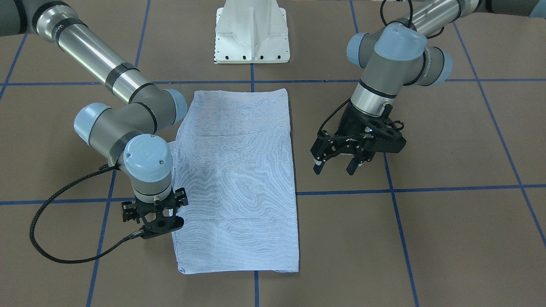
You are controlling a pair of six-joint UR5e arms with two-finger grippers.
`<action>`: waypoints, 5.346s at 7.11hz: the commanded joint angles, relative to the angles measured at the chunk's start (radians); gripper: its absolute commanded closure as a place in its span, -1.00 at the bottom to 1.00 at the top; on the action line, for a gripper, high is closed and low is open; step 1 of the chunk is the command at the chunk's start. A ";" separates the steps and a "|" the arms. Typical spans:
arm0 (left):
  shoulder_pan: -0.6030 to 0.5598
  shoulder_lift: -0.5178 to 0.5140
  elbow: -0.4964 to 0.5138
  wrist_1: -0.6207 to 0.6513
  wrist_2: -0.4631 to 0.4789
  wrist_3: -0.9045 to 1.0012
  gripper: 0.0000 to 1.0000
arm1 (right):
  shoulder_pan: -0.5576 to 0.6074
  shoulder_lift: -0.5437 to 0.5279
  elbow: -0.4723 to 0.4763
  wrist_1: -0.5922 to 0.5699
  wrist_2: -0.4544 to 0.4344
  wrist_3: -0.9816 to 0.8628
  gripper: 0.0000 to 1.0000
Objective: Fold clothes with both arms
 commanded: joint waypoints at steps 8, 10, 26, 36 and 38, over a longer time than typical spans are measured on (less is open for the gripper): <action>0.354 0.200 -0.318 0.048 0.022 -0.407 -1.00 | 0.077 -0.388 0.723 0.000 0.421 0.384 -1.00; 0.529 0.192 -0.291 0.051 0.156 -0.522 -0.98 | 0.070 -0.456 0.830 0.007 0.436 0.463 -1.00; 0.511 0.141 -0.191 0.058 0.161 -0.510 1.00 | -0.183 -0.476 0.871 0.078 0.222 0.921 -1.00; 0.500 0.138 -0.189 0.081 0.159 -0.507 1.00 | -0.478 -0.460 0.753 0.070 0.009 1.372 -1.00; 0.500 0.138 -0.191 0.083 0.159 -0.507 1.00 | -0.490 -0.444 0.724 0.078 -0.021 1.439 -1.00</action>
